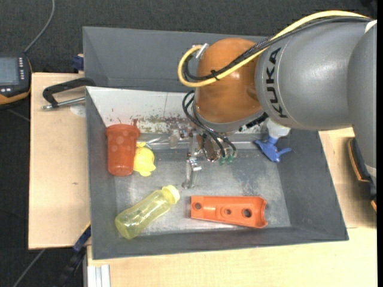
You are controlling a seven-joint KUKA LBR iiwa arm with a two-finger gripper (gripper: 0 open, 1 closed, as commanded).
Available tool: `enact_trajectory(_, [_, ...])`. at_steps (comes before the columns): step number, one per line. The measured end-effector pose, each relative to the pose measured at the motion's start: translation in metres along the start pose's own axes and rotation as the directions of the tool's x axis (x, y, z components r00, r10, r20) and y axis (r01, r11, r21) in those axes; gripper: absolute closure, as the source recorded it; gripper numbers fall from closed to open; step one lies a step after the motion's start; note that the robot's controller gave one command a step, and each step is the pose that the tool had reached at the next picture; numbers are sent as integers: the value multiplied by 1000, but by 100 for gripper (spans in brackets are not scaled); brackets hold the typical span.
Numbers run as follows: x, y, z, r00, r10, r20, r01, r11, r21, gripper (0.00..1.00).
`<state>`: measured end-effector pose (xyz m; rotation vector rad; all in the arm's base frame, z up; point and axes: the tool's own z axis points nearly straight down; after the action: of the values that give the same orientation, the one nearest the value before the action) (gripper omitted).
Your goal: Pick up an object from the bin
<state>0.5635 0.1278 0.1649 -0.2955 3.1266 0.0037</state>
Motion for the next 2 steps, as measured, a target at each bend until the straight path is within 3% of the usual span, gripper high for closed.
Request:
enact_trajectory(1, [2,-20,28,999,48,4,-48,999,-1,0])
enact_trajectory(2, [38,-48,82,985,-171,7,171,985,0,0])
